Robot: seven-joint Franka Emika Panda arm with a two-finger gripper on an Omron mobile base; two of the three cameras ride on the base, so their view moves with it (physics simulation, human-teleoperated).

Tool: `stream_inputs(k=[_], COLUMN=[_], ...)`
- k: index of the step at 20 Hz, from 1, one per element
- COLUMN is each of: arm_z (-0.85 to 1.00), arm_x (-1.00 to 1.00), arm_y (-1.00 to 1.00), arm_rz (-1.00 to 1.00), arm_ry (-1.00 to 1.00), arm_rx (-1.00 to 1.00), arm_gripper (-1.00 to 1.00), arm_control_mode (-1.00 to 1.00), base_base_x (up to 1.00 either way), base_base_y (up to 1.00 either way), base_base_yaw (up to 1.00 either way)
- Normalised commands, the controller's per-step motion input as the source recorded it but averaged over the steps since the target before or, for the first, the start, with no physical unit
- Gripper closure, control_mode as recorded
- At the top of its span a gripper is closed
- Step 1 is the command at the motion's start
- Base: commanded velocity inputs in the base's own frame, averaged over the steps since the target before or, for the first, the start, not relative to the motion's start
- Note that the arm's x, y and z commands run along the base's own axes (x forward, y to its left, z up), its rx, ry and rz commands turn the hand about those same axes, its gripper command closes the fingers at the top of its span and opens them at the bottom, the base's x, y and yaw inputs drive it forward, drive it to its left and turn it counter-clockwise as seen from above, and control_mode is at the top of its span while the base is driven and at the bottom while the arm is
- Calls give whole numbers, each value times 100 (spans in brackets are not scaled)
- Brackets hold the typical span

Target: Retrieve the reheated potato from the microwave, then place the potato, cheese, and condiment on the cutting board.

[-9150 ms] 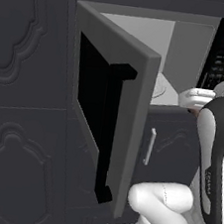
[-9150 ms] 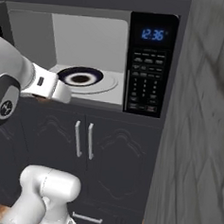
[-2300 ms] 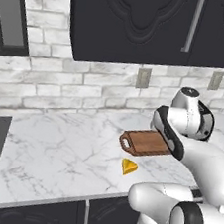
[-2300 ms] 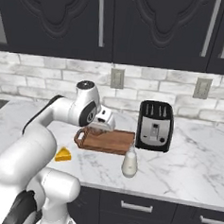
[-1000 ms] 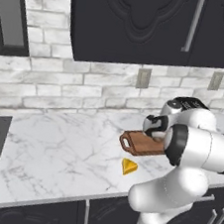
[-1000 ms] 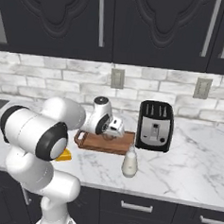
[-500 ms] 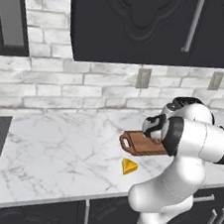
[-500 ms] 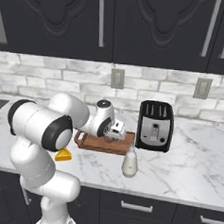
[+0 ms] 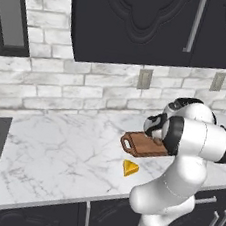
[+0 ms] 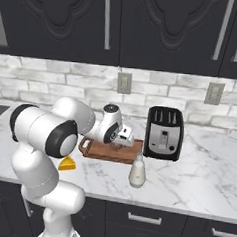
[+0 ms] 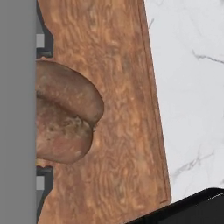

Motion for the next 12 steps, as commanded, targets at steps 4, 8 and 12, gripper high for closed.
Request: stream_inputs(k=[4,8,12], arm_z=[44,59,37], arm_x=[-9,-39,-64], arm_y=[0,0,9], arm_rz=[0,0,0], arm_ry=[-1,-3,0], arm_rx=[0,0,2], arm_gripper=[-100,-100,-100], arm_control_mode=[-100,-100,-100], base_base_x=[0,0,0], base_base_y=[0,0,0], base_base_yaw=[0,0,0])
